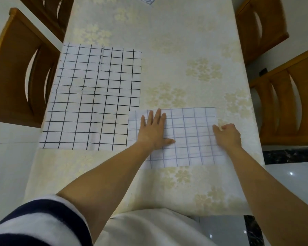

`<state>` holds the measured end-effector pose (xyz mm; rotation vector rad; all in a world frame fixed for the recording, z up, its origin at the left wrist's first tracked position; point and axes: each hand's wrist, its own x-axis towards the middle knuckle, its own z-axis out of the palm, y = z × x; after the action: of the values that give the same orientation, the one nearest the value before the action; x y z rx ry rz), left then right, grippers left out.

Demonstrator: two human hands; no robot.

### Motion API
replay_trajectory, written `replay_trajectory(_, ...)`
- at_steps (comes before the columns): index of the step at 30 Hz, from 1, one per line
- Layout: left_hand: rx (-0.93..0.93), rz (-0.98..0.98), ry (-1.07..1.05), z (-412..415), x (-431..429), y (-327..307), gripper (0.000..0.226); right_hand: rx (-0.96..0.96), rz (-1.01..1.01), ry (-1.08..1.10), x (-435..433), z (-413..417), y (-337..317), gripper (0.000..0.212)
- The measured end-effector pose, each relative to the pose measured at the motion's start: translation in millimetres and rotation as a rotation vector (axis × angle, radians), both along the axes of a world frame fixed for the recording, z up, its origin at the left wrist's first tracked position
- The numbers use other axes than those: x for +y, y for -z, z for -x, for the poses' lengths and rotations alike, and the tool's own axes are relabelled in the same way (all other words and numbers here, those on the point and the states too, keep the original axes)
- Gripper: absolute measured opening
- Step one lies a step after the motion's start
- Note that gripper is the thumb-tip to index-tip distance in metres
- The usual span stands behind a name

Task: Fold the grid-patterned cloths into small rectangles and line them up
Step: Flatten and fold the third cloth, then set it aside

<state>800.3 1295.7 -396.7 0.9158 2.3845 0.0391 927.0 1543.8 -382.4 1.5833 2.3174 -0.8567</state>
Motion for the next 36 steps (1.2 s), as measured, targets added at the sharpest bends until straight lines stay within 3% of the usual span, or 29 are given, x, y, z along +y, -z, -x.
replay_trajectory(2, 0.024, -0.011, 0.000, -1, 2, -3, 0.114, -0.102, 0.069, 0.007, 12, 0, 6, 0.082)
replay_trajectory(4, 0.036, -0.026, 0.028, -3, 4, -4, 0.115, -0.086, 0.161, 0.065, 16, 2, 6, 0.084)
replay_trajectory(8, -0.030, 0.019, 0.074, -5, 9, -2, 0.128, 0.075, 0.319, 0.059, 9, -1, -5, 0.033)
replay_trajectory(11, -0.031, 0.013, 0.069, -3, 11, -1, 0.133, 0.108, 0.252, -0.050, 4, -6, -5, 0.045)
replay_trajectory(15, 0.010, 0.003, 0.092, 1, 12, -2, 0.129, 0.091, 0.033, -0.168, 4, -14, -16, 0.039)
replay_trajectory(21, -0.029, 0.065, 0.118, 4, 23, -4, 0.139, 0.212, 0.295, 0.089, 3, -23, -24, 0.029)
replay_trajectory(24, -0.037, 0.100, 0.110, 5, 26, -5, 0.143, 0.214, 0.188, 0.021, -5, -24, -30, 0.024)
replay_trajectory(28, -0.042, 0.193, 0.114, 5, 34, -11, 0.153, 0.350, 0.053, -0.095, -20, -20, -49, 0.020)
replay_trajectory(32, -0.078, 0.266, 0.094, 2, 40, -15, 0.160, 0.492, 0.059, -0.180, -47, -12, -75, 0.020)
replay_trajectory(36, -0.101, 0.277, 0.083, 3, 41, -18, 0.162, 0.516, 0.095, -0.316, -70, -3, -91, 0.026)
